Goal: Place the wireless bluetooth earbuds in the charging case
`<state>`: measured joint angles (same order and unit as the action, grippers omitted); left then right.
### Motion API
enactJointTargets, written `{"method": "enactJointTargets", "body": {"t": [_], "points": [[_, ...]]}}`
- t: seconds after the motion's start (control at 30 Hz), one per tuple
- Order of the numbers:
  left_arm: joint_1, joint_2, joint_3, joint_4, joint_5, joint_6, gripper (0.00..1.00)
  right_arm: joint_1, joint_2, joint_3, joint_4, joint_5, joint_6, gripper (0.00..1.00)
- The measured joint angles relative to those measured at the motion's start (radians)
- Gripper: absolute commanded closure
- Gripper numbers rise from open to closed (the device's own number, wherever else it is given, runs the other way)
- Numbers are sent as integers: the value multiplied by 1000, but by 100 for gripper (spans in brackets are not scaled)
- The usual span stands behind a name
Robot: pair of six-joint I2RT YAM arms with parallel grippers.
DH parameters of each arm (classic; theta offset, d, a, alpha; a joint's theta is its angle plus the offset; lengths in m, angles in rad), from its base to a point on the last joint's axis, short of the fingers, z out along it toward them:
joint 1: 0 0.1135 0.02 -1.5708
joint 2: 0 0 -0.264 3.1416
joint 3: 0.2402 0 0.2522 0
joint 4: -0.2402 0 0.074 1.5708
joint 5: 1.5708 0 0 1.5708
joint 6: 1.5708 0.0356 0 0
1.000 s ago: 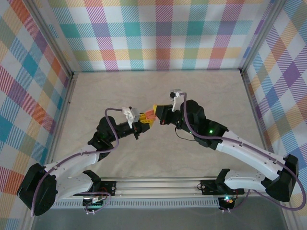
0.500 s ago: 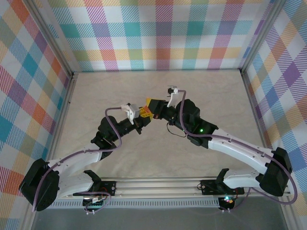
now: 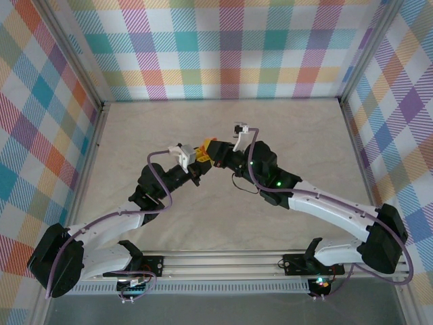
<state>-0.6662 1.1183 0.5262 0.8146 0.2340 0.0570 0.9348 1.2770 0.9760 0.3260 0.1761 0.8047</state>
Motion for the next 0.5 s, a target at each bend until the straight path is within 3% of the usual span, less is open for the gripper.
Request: {"method": "enactJointTargets", "body": {"t": [0.5], "points": [[0,19,0,0,-23,-3,100,-3,18,-32,64,8,22,81]]}}
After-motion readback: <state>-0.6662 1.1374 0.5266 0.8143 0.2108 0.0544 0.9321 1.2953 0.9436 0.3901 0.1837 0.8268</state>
